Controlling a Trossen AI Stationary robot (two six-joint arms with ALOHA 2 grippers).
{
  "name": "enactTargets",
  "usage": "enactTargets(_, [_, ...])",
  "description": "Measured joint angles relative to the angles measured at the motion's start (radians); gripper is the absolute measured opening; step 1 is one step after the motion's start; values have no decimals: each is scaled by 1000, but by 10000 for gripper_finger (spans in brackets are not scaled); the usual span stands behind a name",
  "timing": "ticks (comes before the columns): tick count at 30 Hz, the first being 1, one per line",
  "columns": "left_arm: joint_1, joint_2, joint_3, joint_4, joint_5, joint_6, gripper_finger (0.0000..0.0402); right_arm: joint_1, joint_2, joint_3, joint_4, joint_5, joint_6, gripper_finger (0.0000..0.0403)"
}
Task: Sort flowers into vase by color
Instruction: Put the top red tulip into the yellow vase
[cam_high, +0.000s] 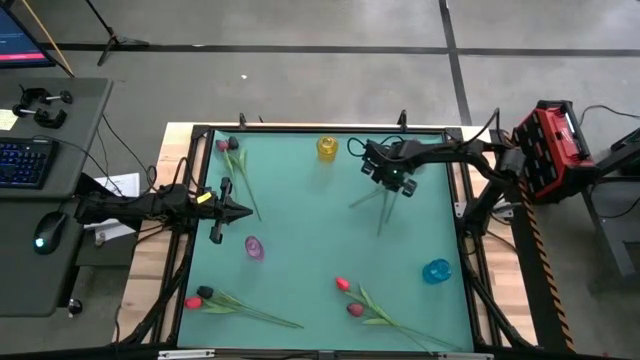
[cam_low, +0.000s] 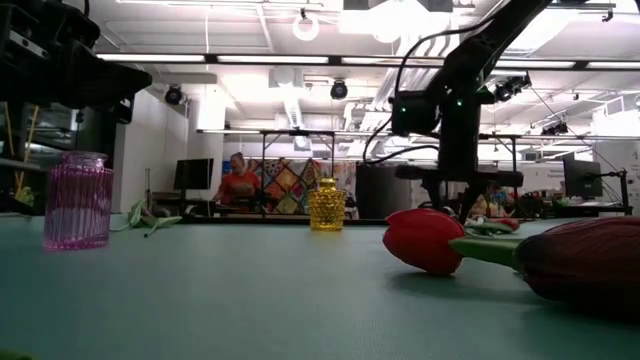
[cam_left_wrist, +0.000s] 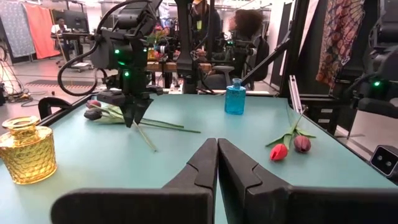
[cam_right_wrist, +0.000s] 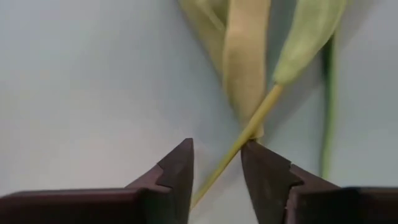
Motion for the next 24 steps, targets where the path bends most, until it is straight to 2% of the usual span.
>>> enactTargets(5, [0, 0, 0, 0, 0, 0, 0, -2, 5, 0, -29, 10, -9, 54])
enactTargets(11, [0, 0, 0, 0, 0, 0, 0, -14, 5, 0, 1, 41, -116, 7])
enactTargets(18, [0, 0, 0, 0, 0, 0, 0, -2, -45, 12, 51, 19, -323, 2])
enactTargets(24, [0, 0, 0, 0, 0, 0, 0, 1, -196, 29, 42, -30, -582, 1])
